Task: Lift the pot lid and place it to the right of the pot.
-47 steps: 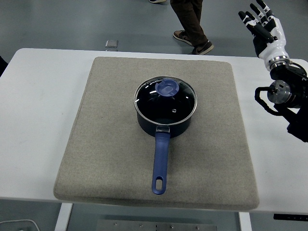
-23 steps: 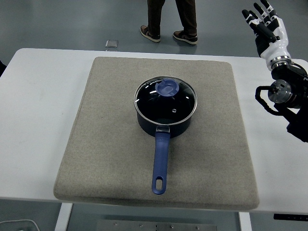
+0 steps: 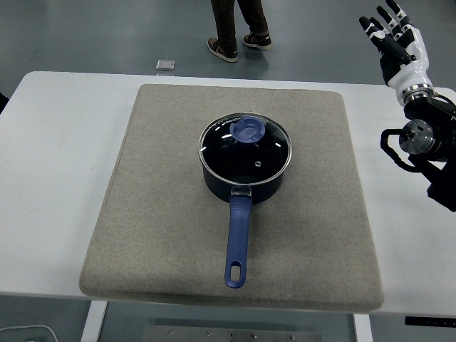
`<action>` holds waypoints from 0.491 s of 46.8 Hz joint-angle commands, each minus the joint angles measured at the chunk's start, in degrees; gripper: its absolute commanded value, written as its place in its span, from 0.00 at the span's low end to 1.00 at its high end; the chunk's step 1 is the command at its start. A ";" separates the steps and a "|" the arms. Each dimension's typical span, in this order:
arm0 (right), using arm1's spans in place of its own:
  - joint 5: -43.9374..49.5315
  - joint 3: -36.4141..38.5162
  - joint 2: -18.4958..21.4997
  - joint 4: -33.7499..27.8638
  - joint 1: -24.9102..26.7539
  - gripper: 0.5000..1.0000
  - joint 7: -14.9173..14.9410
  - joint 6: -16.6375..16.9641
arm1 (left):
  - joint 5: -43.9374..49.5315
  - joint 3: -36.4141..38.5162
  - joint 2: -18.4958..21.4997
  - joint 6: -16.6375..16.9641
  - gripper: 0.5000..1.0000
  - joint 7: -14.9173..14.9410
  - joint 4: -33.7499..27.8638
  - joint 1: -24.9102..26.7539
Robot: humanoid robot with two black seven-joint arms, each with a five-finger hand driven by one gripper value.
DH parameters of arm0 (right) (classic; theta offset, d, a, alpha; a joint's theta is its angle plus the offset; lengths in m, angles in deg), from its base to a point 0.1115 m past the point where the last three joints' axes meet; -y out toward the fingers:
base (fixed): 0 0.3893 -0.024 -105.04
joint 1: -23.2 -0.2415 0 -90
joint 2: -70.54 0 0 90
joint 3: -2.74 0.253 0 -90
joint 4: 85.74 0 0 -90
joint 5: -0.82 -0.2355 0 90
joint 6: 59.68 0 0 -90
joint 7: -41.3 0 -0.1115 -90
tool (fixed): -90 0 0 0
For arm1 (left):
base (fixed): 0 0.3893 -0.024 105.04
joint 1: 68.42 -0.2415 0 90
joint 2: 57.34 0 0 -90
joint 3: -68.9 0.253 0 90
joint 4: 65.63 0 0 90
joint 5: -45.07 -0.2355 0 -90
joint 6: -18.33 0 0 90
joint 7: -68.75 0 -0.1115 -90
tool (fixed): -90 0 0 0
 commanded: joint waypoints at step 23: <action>5.27 -0.01 -0.57 -0.01 1.04 0.81 0.17 -0.05 | 0.00 0.00 0.00 -0.07 1.00 0.00 -0.03 -0.06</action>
